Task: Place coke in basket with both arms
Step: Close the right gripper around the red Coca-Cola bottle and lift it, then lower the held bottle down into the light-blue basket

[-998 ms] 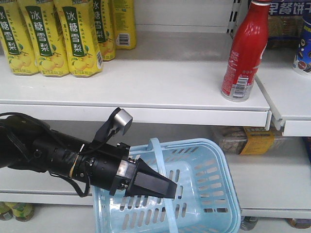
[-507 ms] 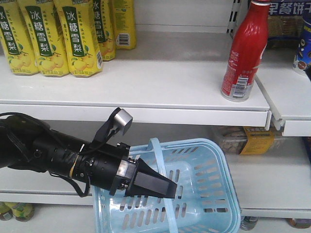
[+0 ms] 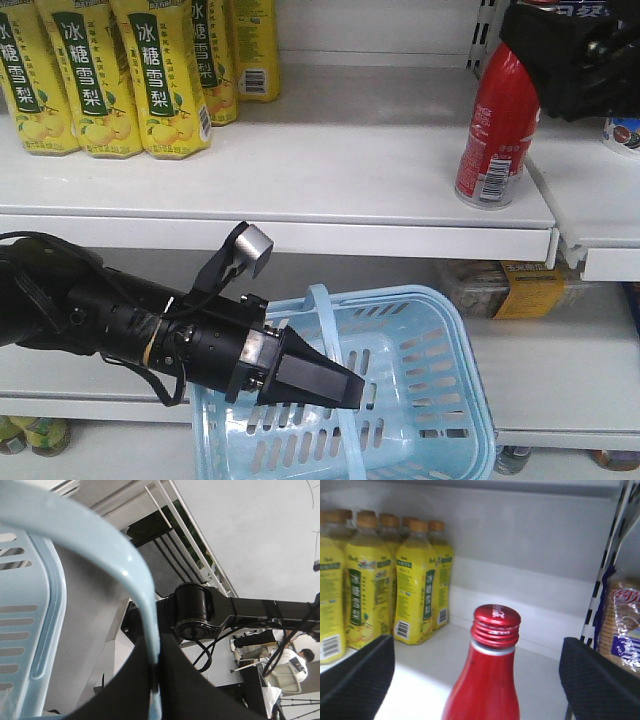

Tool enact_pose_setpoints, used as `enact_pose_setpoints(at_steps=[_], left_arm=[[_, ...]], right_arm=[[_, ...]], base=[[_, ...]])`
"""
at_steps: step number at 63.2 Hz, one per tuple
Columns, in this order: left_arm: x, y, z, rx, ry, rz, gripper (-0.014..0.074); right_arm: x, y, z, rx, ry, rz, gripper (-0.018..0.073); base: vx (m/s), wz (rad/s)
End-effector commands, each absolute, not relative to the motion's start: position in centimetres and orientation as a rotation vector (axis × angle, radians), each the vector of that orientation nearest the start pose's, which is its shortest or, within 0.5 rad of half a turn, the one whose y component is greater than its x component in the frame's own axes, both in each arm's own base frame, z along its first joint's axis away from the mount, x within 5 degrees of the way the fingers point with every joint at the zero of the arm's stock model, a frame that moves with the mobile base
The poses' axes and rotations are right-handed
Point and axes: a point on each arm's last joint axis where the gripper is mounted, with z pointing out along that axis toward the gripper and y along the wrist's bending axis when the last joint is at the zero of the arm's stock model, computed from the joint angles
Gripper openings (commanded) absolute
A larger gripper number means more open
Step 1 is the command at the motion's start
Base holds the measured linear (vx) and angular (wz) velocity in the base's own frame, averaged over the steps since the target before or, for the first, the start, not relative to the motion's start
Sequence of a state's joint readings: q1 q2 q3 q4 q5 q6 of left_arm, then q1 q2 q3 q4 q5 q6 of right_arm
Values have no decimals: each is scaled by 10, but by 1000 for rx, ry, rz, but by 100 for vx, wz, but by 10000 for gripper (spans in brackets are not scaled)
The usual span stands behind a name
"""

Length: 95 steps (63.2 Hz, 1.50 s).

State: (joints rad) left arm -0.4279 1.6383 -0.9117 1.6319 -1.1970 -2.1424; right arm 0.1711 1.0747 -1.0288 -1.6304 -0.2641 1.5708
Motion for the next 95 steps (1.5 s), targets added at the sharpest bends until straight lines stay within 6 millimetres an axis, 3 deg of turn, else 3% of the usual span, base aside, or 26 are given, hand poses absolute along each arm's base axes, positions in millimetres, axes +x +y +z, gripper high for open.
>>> enact_pose_setpoints(at_steps=[1, 11, 21, 30, 39, 42, 53, 65, 74, 79, 95], left_arm=[[222, -200, 279, 743, 2102, -2037, -5], [222, -200, 279, 743, 2102, -2037, -5], [222, -200, 279, 743, 2102, -2037, -5], [222, -200, 279, 743, 2102, -2037, -5], [222, -200, 279, 743, 2102, -2037, -5], [222, -200, 279, 743, 2102, -2037, -5], [222, -200, 279, 743, 2102, -2037, -5], [222, -200, 279, 743, 2102, -2037, -5], [222, -200, 279, 743, 2102, -2037, -5], [222, -200, 279, 743, 2102, -2037, -5], [222, -200, 279, 743, 2102, -2037, -5]], right_arm=[[241, 65, 437, -367, 1482, 282, 628], [263, 68, 433, -360, 1512, 294, 608], [267, 69, 431, -367, 1521, 289, 517], [267, 69, 431, -374, 1519, 281, 314], [263, 72, 432, -409, 1508, 302, 52], [258, 75, 435, -461, 1492, 322, -17], [210, 88, 452, -707, 1414, 463, -6], [148, 82, 463, -699, 1342, 562, -5], [117, 79, 440, -667, 1384, 654, -5], [109, 79, 416, -675, 1439, 709, -5], [125, 79, 342, -608, 1670, 727, -5]], base=[[0, 0], [0, 0], [0, 0], [0, 0], [0, 0], [0, 0], [0, 0], [0, 0], [0, 0], [0, 0], [0, 0]])
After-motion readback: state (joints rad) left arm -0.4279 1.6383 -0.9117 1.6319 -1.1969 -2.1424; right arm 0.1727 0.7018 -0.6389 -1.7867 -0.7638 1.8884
